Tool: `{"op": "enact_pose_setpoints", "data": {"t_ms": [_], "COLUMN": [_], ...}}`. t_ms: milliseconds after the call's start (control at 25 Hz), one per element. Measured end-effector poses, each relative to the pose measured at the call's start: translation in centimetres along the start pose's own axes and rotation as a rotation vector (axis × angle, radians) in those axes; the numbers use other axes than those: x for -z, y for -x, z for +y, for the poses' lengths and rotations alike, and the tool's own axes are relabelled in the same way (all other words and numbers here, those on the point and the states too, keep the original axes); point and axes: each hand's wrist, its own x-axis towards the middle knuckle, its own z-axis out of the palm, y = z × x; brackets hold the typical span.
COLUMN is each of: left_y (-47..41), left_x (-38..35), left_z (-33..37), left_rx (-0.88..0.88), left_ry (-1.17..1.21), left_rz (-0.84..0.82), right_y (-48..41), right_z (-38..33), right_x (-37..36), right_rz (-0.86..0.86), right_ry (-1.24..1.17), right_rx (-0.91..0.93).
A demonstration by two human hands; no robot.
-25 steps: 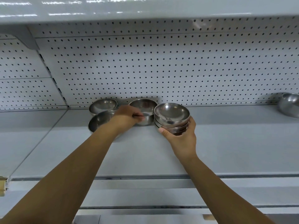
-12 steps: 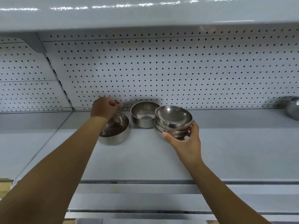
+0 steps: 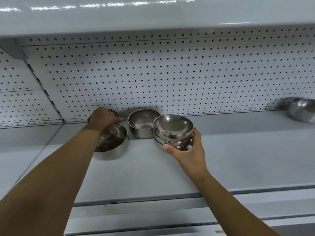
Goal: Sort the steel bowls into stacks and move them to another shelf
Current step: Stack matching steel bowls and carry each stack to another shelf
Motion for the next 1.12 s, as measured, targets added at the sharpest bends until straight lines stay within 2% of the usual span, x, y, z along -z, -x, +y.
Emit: {"op": "enact_pose_setpoints", "data": {"t_ms": [160,480,640,760,1000,1120], "left_y": [0.5,2.0,3.1,4.8,11.0,12.7], "left_x": [0.4,3.0,4.5,5.2,4.6,3.0], "left_z": [0.2,0.2,0.3,1.7,8.0,8.7], "left_rx": [-0.045,-0.113,-0.22,-0.358,-0.615,-0.871], "left_ry": [-0.015,-0.066,0.054,0.121,0.042,-0.027], "left_rz": [0.017,0.194,0.292,0.334,0.262,0.358], "right_y": [0.0,-0.1,-0.1,-0.1,0.1,0.1], "right_z": [0.0,0.0,-0.1,0.1,0.2,0.2], "right_x": [0.0,0.0,-0.1,0.0,0.1,0.1], "right_rz": [-0.013,-0.031,-0.048,-0.052,-0.077,-0.091], "right_ry": [0.001,0.021,0.055,0.064,0.104,0.141], "right_rx": [-0.003,-0.011,-0.007,-0.01,0.004,0.022]}}
